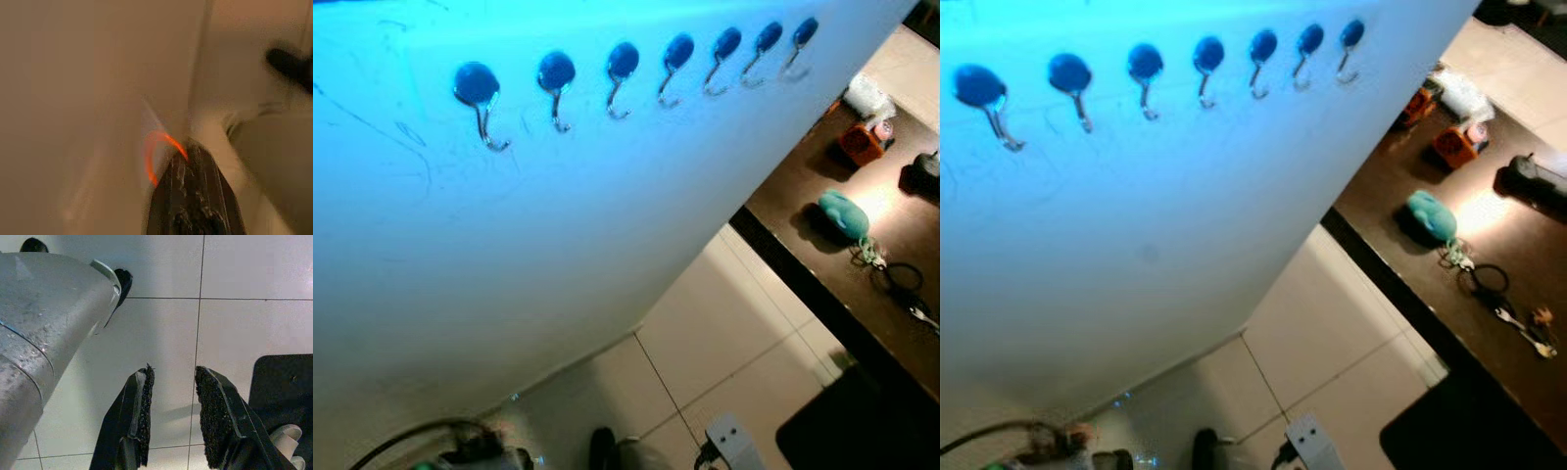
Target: Hang keys on a hook
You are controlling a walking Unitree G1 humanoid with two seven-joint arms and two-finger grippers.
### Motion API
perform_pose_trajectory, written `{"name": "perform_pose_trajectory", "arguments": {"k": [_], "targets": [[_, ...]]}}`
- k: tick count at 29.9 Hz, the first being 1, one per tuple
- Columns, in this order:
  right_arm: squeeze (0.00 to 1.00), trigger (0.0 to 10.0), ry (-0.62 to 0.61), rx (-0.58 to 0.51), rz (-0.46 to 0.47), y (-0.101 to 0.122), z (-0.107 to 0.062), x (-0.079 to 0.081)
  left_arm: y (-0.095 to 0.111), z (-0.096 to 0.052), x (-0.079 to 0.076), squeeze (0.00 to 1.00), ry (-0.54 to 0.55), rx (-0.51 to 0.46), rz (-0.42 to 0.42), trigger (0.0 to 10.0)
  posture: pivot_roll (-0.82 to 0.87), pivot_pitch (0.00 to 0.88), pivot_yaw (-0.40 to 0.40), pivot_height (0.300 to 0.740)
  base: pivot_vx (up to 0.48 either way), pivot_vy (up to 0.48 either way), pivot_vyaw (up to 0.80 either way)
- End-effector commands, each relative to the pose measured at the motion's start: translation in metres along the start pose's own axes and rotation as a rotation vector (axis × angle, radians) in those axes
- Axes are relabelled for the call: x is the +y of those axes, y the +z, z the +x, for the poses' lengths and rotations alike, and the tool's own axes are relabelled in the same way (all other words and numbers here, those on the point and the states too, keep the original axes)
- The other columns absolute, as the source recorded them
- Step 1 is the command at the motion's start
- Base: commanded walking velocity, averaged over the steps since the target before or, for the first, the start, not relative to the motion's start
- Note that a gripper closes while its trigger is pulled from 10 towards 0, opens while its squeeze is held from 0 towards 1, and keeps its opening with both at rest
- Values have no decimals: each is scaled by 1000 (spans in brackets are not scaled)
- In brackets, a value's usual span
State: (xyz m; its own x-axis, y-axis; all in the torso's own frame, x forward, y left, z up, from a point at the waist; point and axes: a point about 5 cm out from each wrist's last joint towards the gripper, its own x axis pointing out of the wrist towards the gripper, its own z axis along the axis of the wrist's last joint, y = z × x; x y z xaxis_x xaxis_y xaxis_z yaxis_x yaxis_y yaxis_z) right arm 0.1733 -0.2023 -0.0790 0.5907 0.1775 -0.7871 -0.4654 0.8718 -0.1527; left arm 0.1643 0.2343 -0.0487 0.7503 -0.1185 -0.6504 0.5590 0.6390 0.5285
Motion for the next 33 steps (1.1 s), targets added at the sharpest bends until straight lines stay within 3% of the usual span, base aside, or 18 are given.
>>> {"name": "perform_pose_trajectory", "arguments": {"k": [1, 2, 3, 5, 6, 8, 12, 15, 16, 23, 24, 27, 31, 33], "targets": [[0, 10000, -3, 39, 13, -12, -4, 1, -8, 3, -17, 0, 17, 98, -215, 10000, -32, 132, -128, 740, 0, 0, 0], [0, 10000, -5, 39, 17, -11, -3, 1, -9, 6, -18, 0, 73, 139, -329, 10000, -29, 119, -132, 740, 0, 0, 0], [0, 10000, -5, 39, 17, -11, -3, 1, -9, 6, -18, 0, 73, 139, -329, 10000, -29, 119, -132, 740, 0, 0, 0], [0, 10000, -7, 37, 20, -9, -2, 1, -11, 10, -19, 0, 183, 190, -510, 10000, -17, 101, -128, 740, 0, 0, 0], [0, 10000, -7, 37, 20, -9, -2, 1, -11, 10, -19, 0, 183, 190, -510, 10000, -17, 101, -128, 740, 0, 0, 0], [0, 10000, -8, 29, 23, -5, 0, 2, -10, 13, -22, 0, 226, 213, -603, 10000, -7, 86, -122, 740, 0, 0, 0], [0, 10000, -13, 14, 36, 3, 3, 3, -6, 17, -23, 0, 232, 222, -658, 10000, 11, 61, -99, 740, 0, 0, 0], [0, 10000, -14, 10, 39, 6, 4, 4, -6, 19, -22, 0, 227, 224, -674, 10000, 11, 61, -99, 740, 0, 0, 0], [0, 10000, -19, -8, 66, 15, 9, 9, -6, 22, -17, 0, 186, 230, -663, 10000, 41, 37, -45, 740, 0, 0, 0], [0, 10000, -38, -30, 139, 28, 15, 18, -6, 26, -6, 0, 107, 242, -539, 10000, 54, 0, 11, 740, 0, 0, 0], [0, 10000, -49, -44, 166, 32, 17, 18, -5, 28, 3, 0, 111, 237, -497, 10000, 61, 4, 21, 740, 0, 0, 0], [0, 10000, -56, -53, 225, 33, 17, 19, -8, 27, 15, 0, 185, 242, -558, 10000, 45, 41, -3, 740, 0, 0, 0], [0, 10000, -48, -45, 245, 30, 17, 21, -13, 25, 13, 0, 189, 261, -604, 10000, 18, 51, -32, 740, 0, 0, 0], [0, 10000, -29, -39, 232, 29, 17, 25, -16, 23, 9, 0, 164, 270, -582, 10000, 21, 64, -48, 740, 0, 0, 0]]}}
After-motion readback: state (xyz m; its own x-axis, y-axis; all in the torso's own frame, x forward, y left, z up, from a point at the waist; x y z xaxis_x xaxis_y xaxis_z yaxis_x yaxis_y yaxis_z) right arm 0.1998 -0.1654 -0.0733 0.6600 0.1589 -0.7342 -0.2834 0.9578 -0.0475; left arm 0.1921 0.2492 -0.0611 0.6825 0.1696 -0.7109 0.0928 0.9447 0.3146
